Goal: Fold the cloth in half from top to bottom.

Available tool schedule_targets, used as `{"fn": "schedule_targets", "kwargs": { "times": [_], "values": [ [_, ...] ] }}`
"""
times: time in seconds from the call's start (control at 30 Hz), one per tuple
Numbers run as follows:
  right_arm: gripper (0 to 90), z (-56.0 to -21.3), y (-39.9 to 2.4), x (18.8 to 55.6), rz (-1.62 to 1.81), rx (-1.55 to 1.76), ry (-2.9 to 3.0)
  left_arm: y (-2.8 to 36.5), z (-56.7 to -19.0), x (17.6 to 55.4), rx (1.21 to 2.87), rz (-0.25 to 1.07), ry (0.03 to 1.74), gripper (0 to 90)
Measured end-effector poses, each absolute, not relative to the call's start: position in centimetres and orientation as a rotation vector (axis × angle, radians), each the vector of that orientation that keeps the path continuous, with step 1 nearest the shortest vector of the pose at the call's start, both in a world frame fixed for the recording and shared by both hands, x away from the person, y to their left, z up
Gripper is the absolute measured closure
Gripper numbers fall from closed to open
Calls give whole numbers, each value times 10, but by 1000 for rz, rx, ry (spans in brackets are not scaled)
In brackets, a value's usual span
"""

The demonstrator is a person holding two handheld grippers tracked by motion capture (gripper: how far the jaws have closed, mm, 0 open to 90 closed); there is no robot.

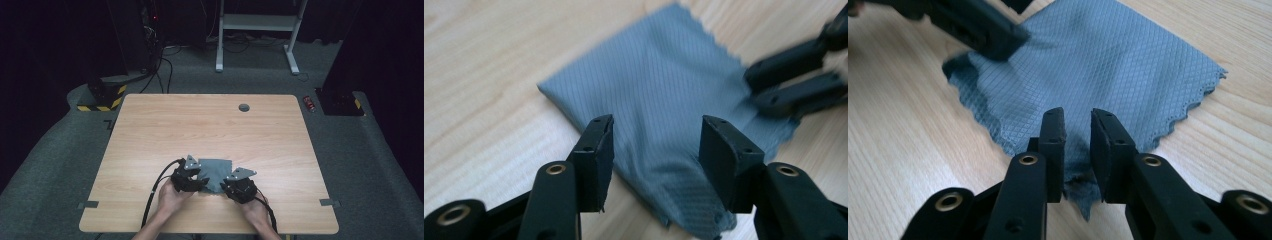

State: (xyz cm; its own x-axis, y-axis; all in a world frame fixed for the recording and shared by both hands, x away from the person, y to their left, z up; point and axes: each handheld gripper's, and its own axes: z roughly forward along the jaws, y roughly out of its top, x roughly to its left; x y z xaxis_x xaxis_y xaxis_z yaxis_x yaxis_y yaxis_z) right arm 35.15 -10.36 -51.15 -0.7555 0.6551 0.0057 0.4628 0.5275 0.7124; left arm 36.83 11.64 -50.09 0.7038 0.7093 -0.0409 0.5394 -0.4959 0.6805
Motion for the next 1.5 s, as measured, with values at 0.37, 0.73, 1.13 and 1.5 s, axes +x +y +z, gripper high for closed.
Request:
{"fn": "schedule_targets", "kwargs": {
  "times": [0.37,0.73,1.13,1.5],
  "values": [
    [700,-516,-109,346,998,913,2494,133,-508,350,2315,368,892,462],
    [651,-500,-118,387,1046,1065,2404,145,-491,380,2140,310,1014,463],
    [768,-510,-107,430,997,1172,2415,125,-510,425,2128,392,1177,537],
    [899,-506,-103,440,958,1134,2404,112,-505,442,2212,463,1094,891]
  ]
}}
